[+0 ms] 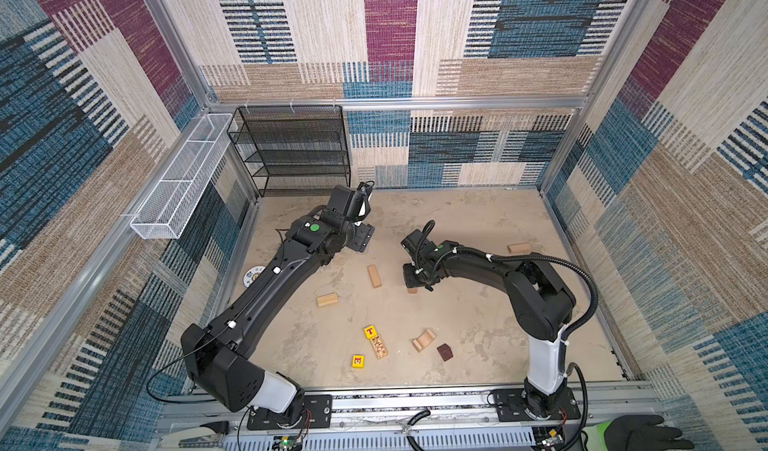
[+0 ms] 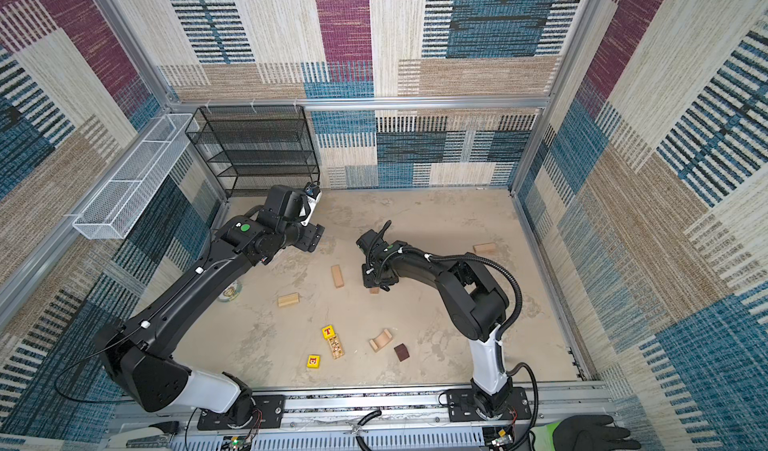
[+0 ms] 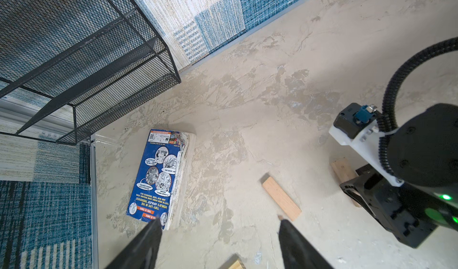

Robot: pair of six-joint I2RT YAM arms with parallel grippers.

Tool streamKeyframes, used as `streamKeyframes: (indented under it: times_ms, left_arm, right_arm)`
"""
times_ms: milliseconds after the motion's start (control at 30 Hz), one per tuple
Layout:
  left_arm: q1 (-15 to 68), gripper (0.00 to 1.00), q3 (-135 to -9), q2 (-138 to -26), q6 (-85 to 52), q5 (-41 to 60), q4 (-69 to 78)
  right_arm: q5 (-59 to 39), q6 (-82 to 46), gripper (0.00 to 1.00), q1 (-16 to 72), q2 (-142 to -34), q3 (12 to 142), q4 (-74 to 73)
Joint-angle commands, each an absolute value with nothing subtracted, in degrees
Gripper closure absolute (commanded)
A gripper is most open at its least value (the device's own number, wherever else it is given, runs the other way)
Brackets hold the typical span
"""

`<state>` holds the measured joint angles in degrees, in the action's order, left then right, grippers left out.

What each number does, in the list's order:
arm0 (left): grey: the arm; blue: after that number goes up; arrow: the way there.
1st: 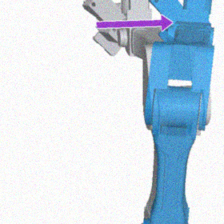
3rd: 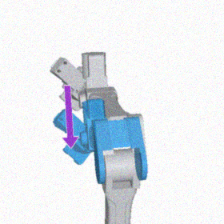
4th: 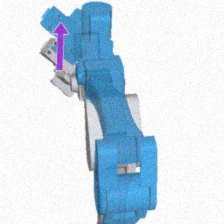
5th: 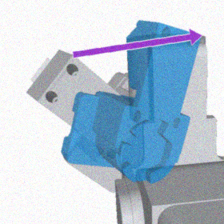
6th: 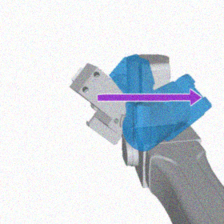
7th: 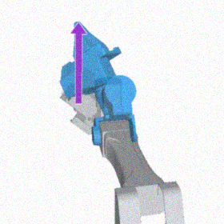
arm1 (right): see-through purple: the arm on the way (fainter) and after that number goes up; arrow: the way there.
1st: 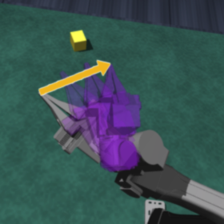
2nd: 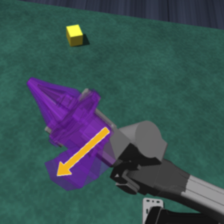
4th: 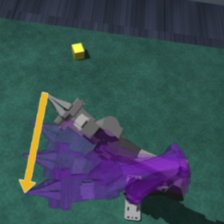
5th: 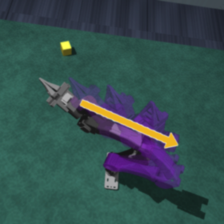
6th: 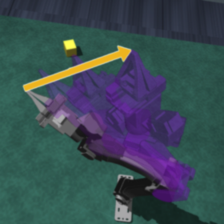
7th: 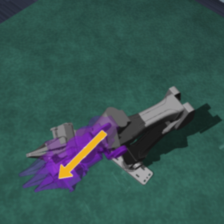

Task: Build the wood block tower
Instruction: 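Lower the wooden bar upright onto the table and open the right gripper, then raise the right gripper away from the standing bar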

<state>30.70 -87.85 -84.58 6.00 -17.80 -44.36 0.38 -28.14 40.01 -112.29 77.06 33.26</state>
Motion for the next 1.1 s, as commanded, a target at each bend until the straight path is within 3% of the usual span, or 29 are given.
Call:
streamKeyframes:
  times_ms: [0,467,1067]
  left_arm:
    - [30.65,0.21,-87.71,-84.38,6.66,-18.50,-43.51]
    - [30.67,0.21,-87.80,-84.12,6.67,-18.03,-43.60]
    - [30.66,0.21,-87.71,-84.11,6.59,-18.02,-43.63]
  right_arm:
    - [-0.64,-28.92,0.56,40.10,-112.76,76.82,32.96]
    - [-2.02,-29.28,0.63,40.08,-112.77,76.38,32.72]
    - [-3.08,-29.55,0.59,40.08,-112.49,76.45,32.87]
